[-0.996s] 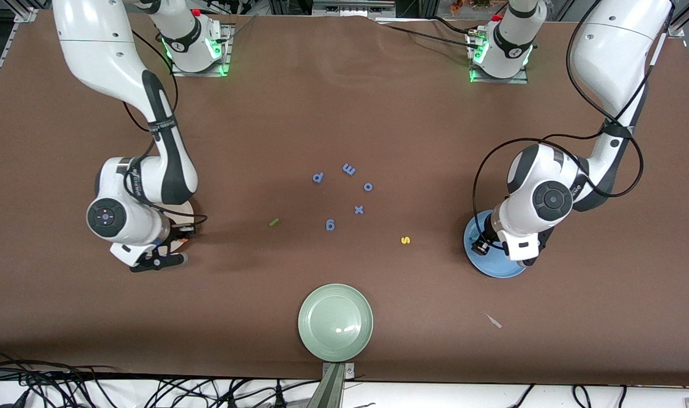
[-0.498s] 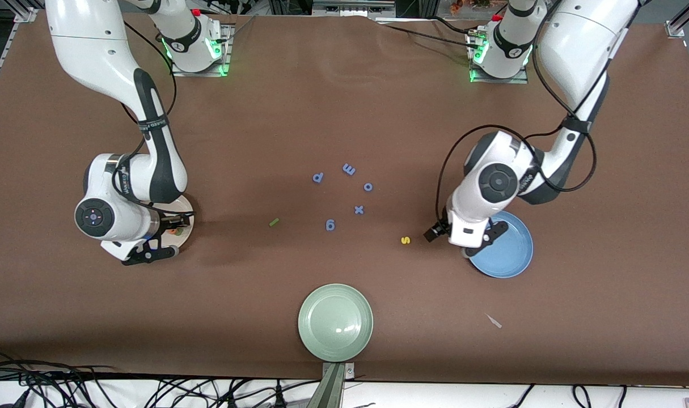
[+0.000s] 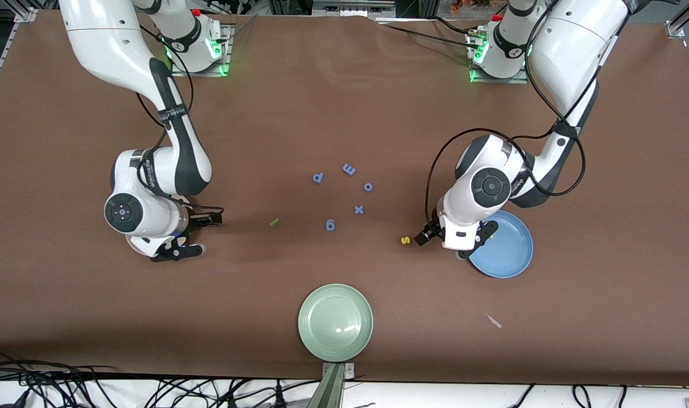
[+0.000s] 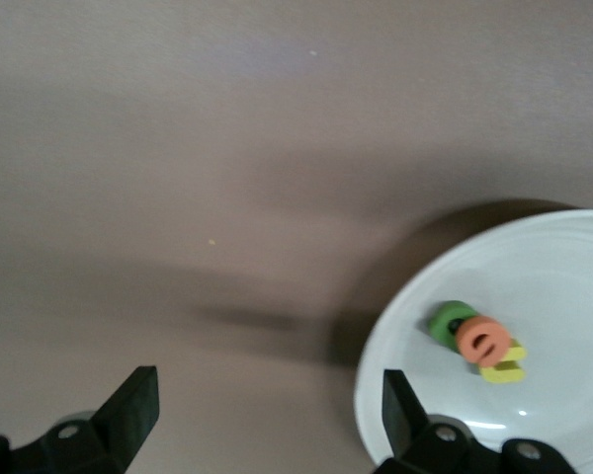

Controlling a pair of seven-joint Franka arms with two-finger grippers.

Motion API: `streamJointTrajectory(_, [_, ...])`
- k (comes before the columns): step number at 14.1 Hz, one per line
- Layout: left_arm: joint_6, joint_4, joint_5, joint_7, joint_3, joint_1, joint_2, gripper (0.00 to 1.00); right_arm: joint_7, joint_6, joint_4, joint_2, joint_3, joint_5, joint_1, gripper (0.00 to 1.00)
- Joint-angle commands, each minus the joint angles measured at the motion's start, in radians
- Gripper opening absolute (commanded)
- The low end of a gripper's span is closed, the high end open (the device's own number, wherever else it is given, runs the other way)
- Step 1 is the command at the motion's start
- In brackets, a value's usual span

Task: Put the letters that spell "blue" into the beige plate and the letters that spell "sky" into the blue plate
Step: 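Release both letters onto their plates and reach toward yellow s and green l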

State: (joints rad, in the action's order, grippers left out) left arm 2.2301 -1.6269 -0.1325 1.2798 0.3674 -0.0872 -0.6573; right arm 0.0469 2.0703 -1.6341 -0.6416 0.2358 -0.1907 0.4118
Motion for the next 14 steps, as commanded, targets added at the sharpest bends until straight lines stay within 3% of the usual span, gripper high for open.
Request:
streamJointTrajectory(1, [-0.013, 0.134, 0.018, 0.163, -0.004, -0.051, -0.091, 0.99, -0.114, -0.009, 0.016, 0.01, -0.042, -0.012, 0.011, 1.0])
streamJointTrajectory(3, [-0.015, 0.194, 0.019, 0.231, -0.008, -0.069, -0.139, 0.85, -0.203, -0.004, 0.022, 0.008, -0.058, -0.012, 0.034, 1.0])
streamJointTrajectory(6, [-0.013, 0.249, 0.013, 0.318, -0.014, -0.1, -0.2, 0.77, -0.293, 0.039, 0.028, 0.003, -0.064, -0.013, 0.082, 1.0])
streamJointTrajectory(12, [0.003, 0.243, 0.005, 0.42, -0.019, -0.114, -0.235, 0.52, -0.611, 0.175, 0.026, -0.049, -0.082, -0.018, 0.145, 1.0])
streamJointTrajectory(14, [0.005, 0.243, 0.004, 0.42, -0.034, -0.115, -0.237, 0.49, -0.721, 0.223, 0.023, -0.067, -0.102, -0.018, 0.147, 1.0])
